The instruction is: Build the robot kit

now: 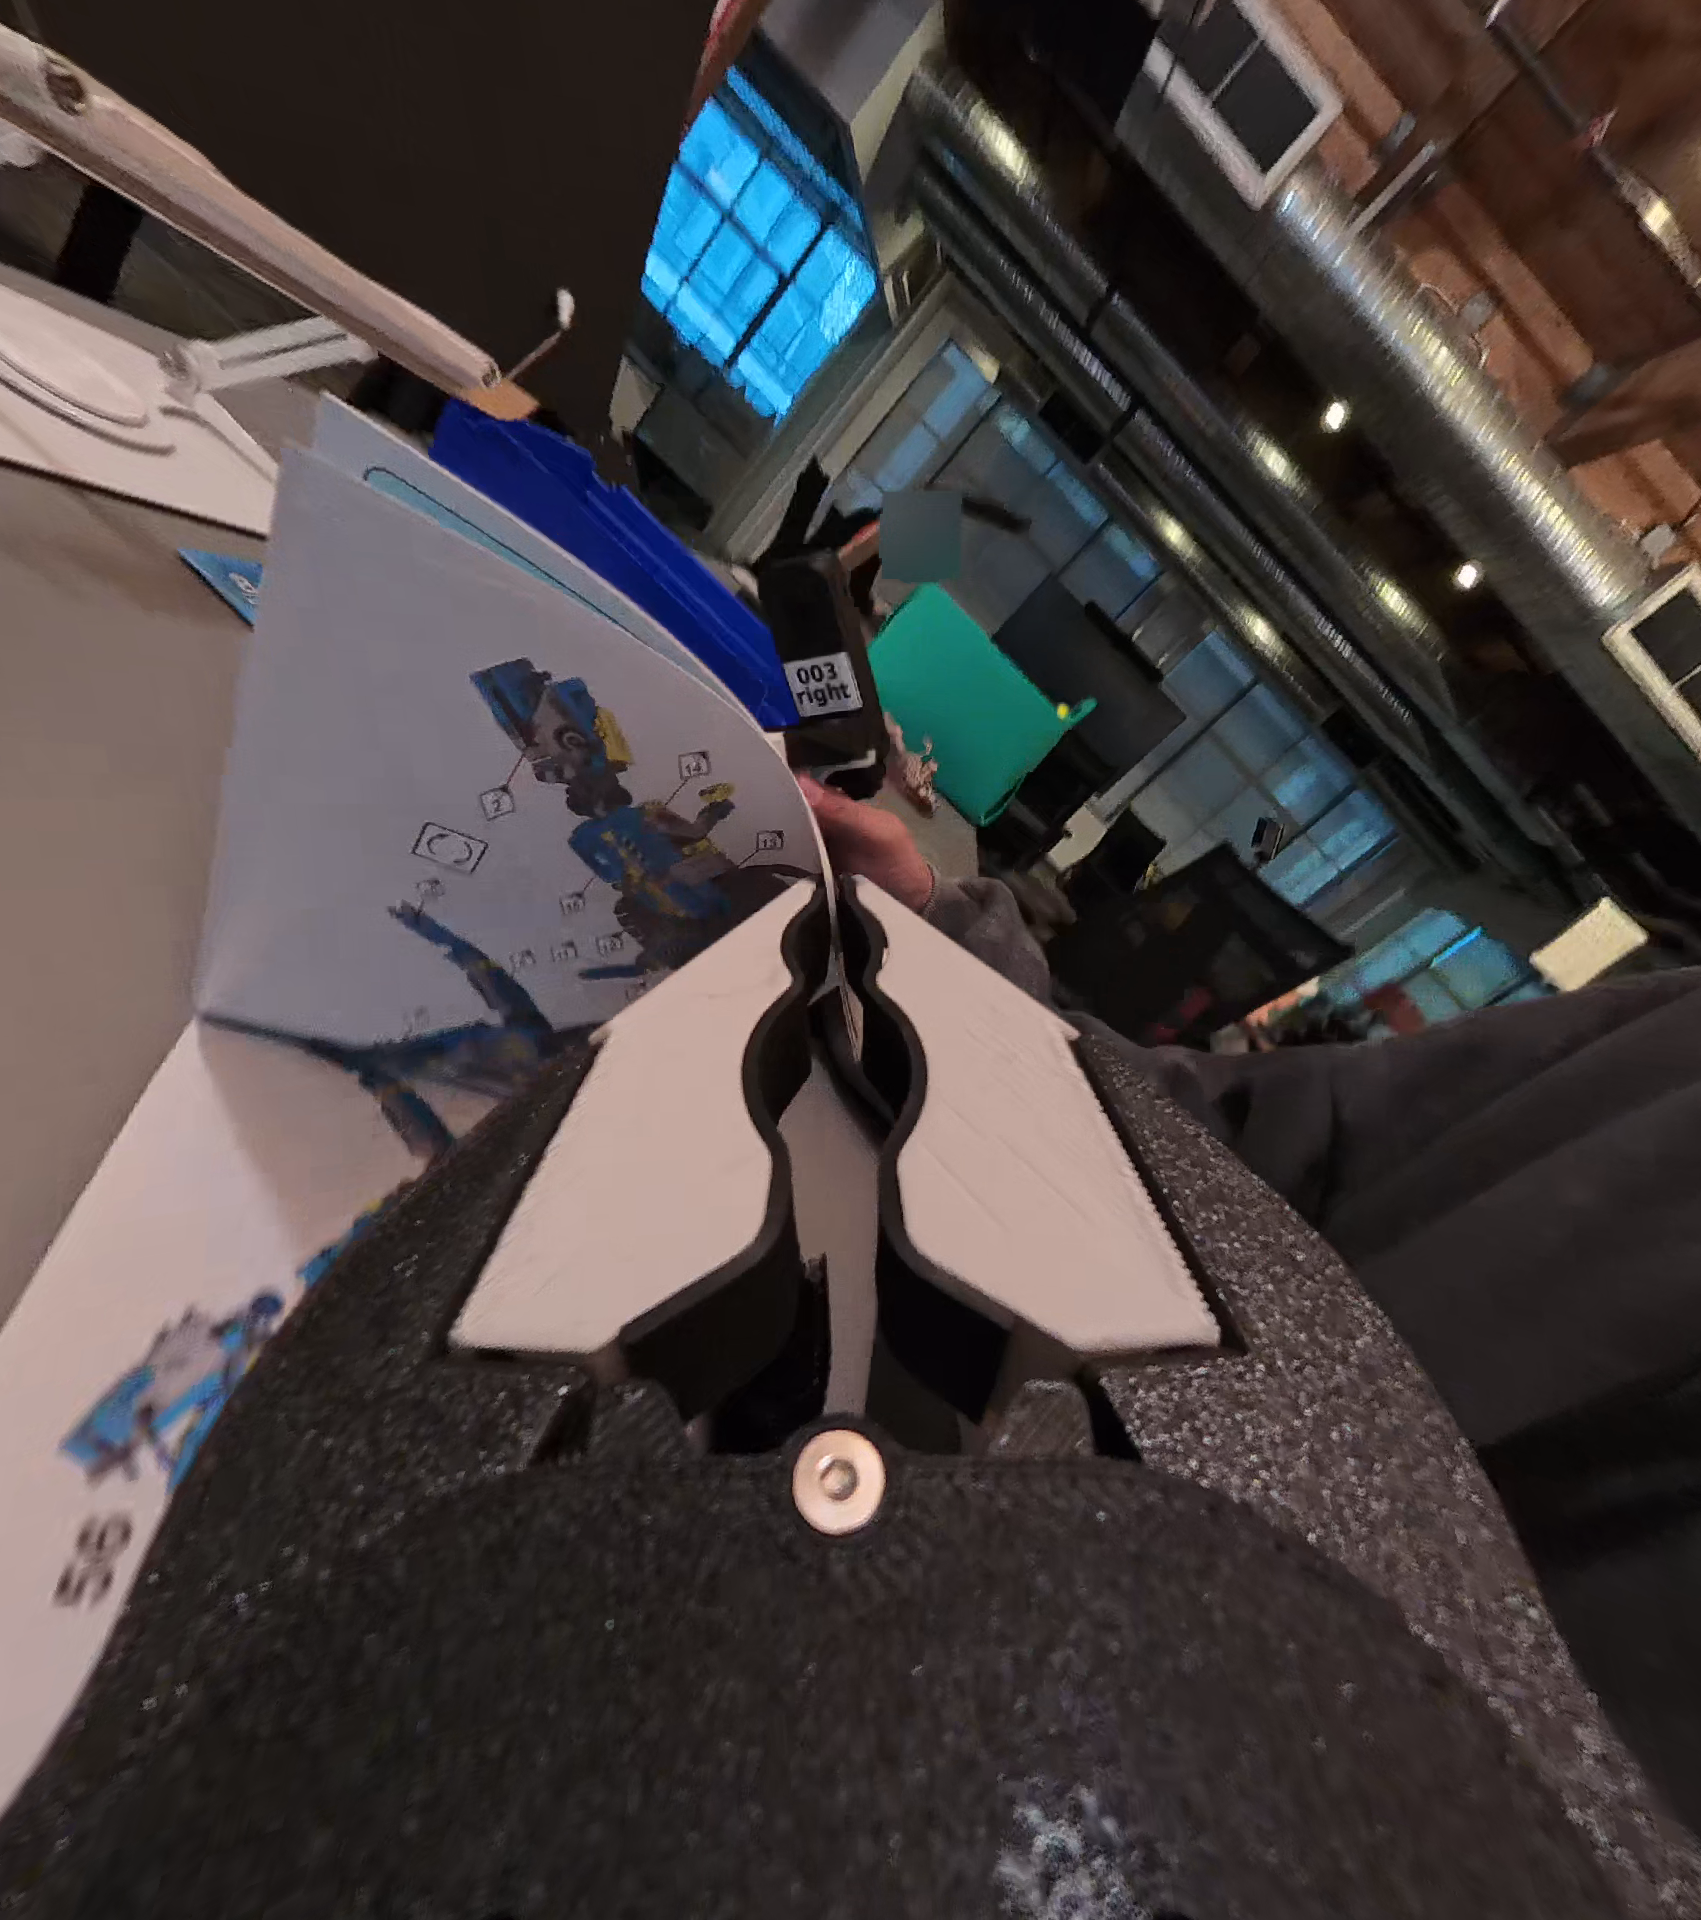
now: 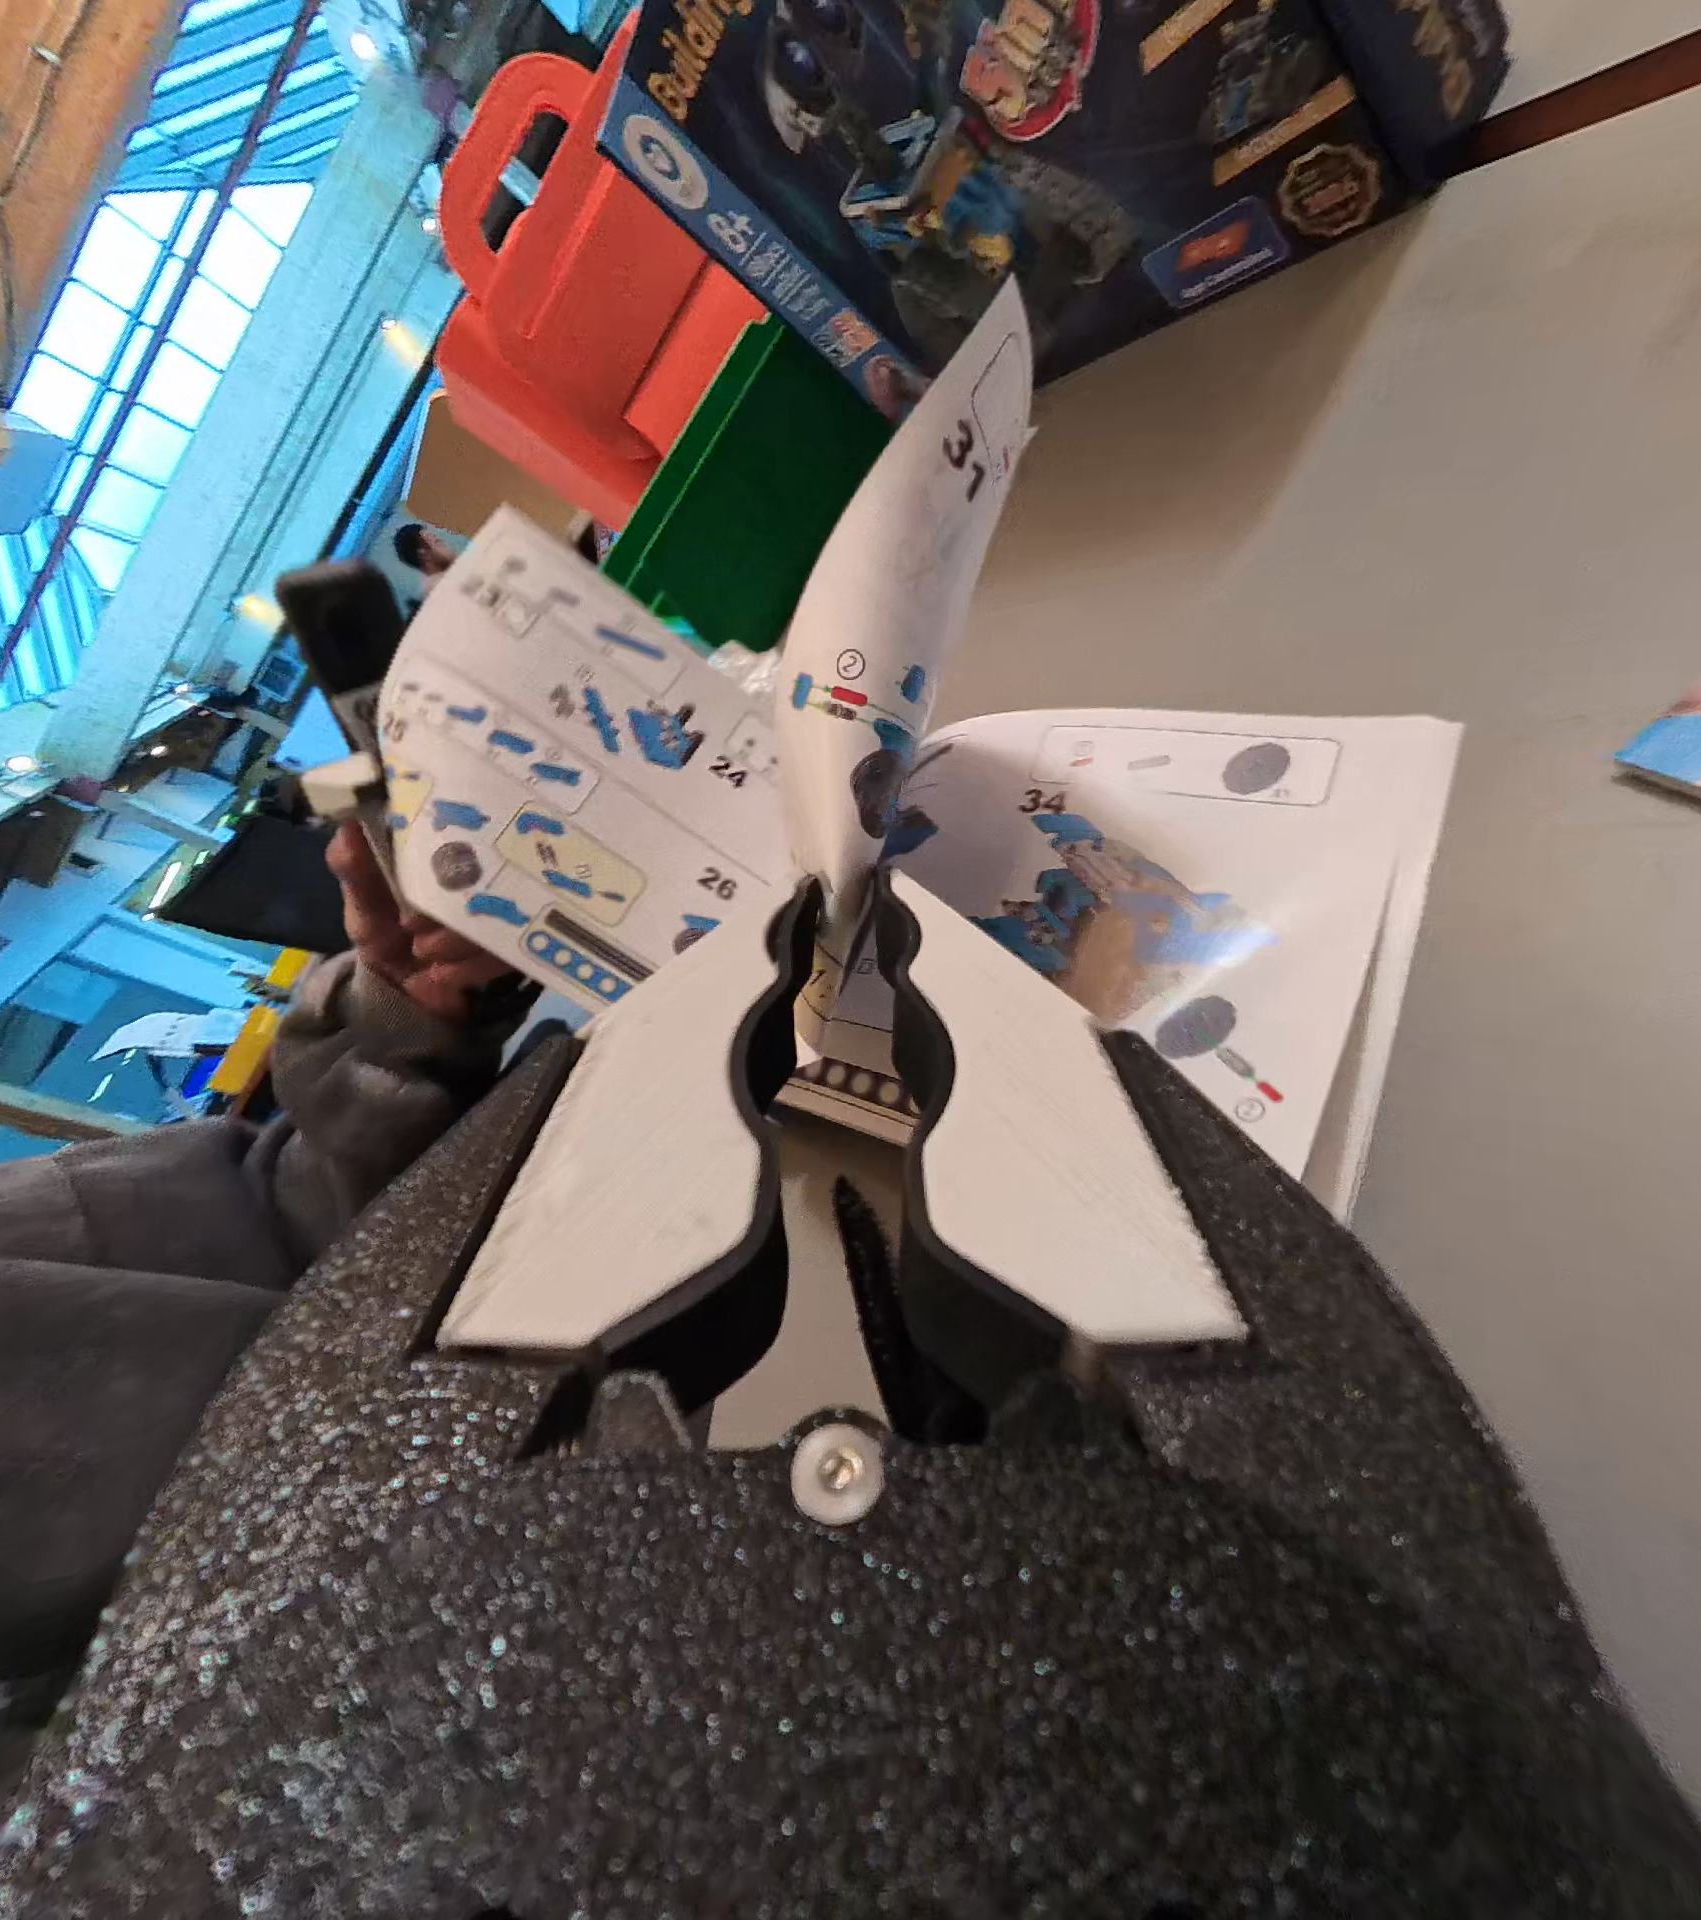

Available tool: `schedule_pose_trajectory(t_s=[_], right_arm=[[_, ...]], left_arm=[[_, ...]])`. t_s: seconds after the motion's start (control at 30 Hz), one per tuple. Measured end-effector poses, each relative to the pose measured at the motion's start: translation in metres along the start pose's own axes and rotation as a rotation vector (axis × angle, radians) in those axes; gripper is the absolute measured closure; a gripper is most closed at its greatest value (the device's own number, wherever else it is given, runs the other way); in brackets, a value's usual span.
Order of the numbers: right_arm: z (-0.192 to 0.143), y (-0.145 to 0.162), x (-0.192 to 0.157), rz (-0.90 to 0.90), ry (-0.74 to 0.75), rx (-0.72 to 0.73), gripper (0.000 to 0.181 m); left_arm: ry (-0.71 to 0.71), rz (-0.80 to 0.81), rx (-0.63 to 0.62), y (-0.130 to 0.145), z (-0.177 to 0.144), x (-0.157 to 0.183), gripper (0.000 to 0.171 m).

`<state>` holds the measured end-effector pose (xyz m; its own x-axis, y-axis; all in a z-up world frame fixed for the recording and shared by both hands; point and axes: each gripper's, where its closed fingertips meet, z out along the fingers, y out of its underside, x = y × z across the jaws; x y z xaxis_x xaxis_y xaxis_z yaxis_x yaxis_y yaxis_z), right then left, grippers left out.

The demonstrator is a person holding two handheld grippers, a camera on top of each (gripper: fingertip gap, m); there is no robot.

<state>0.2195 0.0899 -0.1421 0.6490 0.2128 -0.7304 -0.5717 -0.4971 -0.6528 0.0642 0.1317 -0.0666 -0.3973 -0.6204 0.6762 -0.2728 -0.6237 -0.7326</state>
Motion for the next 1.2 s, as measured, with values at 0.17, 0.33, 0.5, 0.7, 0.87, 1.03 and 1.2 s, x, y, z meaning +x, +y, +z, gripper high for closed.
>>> schedule_pose_trajectory(t_s=[0.17,0.33,0.5,0.7,0.87,1.03,1.2], right_arm=[[0.003,0.008,-0.016,-0.021,-0.052,-0.013,0.173],[-0.007,0.038,-0.031,0.018,-0.052,0.013,0.175],[-0.004,0.049,-0.047,-0.052,-0.072,0.005,0.174],[-0.010,0.034,-0.036,-0.032,-0.039,0.086,0.175],[-0.013,0.031,-0.032,-0.018,-0.029,0.103,0.175],[-0.014,0.030,-0.031,-0.009,-0.025,0.111,0.175],[-0.014,0.030,-0.031,-0.008,-0.027,0.109,0.175]], left_arm=[[-0.019,0.025,-0.228,-0.002,0.061,-0.003,0.171],[0.060,0.041,-0.271,0.011,0.081,0.002,0.171],[0.135,0.076,-0.257,0.012,0.073,0.005,0.171],[0.266,-0.044,-0.096,0.012,0.069,0.005,0.171],[0.257,0.003,-0.091,0.013,0.070,0.007,0.171],[0.245,-0.008,-0.095,0.015,0.070,0.002,0.171],[0.236,0.000,-0.096,0.016,0.069,0.000,0.171]])
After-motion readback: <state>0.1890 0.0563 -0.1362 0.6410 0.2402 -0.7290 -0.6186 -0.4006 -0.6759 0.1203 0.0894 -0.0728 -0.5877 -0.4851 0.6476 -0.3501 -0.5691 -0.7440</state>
